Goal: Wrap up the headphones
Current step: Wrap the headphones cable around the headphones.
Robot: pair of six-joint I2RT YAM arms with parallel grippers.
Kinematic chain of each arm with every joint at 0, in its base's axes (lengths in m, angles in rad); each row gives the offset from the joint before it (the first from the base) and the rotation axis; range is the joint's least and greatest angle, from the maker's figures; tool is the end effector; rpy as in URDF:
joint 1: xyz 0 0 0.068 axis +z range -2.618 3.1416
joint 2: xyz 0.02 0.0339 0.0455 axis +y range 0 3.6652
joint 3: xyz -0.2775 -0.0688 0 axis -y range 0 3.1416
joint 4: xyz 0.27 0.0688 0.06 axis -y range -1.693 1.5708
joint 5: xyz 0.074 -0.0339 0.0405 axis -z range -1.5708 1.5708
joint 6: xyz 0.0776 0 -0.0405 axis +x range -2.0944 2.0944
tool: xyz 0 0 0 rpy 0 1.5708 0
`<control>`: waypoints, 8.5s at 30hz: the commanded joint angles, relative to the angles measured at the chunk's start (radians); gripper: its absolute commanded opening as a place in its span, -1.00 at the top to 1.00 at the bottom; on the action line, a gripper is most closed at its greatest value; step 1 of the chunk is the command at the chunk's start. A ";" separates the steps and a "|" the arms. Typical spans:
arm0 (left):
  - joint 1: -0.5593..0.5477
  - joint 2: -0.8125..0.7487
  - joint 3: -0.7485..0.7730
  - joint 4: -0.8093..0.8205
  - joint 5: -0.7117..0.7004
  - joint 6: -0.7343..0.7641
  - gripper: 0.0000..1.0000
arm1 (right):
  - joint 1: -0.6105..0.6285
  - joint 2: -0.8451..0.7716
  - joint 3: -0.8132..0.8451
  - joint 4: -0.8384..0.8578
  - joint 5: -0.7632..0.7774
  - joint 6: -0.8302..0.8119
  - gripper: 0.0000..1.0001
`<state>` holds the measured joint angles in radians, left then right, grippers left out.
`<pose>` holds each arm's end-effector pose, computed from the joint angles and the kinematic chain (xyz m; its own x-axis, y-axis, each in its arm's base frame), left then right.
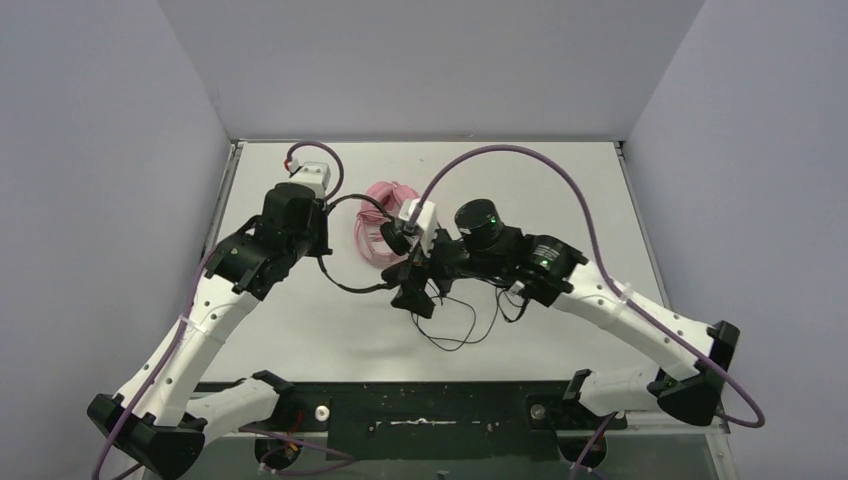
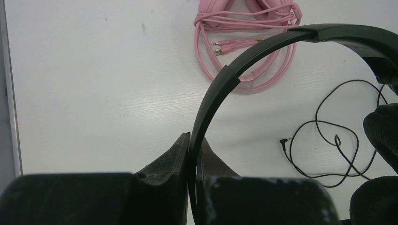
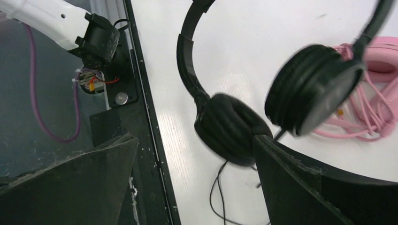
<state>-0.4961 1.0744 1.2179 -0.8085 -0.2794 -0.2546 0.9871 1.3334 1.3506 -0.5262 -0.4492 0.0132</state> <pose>0.2418 -0.1066 0.3638 -0.5923 0.0453 -0.8044 0.1214 0.9920 -0.0335 0.1644 0.3101 0.3777 -0.2812 -0.4042 -0.8704 -0.9570 0.1854 0.2231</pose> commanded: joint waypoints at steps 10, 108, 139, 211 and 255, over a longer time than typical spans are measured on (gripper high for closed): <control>0.061 0.006 0.184 -0.043 0.188 -0.076 1.00 | -0.386 -0.317 -0.290 0.096 -0.001 -0.026 -1.00; 0.301 0.007 -0.069 0.743 0.710 -0.770 1.00 | -0.177 0.381 -0.347 0.973 0.308 0.443 1.00; 0.264 0.039 0.031 0.562 -0.161 -0.727 1.00 | 0.108 0.305 -0.201 0.650 0.294 0.217 1.00; 0.222 0.119 -0.171 0.867 -0.276 -0.686 1.00 | 0.172 0.290 -0.072 0.391 0.034 0.485 1.00; 0.116 -0.024 -0.073 0.557 0.052 -0.035 1.00 | 0.051 0.241 0.737 -0.853 0.140 -0.399 1.00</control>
<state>-0.3061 1.0611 1.0817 -0.2691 -0.2249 -0.4328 1.0107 1.4570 1.9484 -1.2194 -0.2234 -0.2489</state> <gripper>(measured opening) 0.030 0.042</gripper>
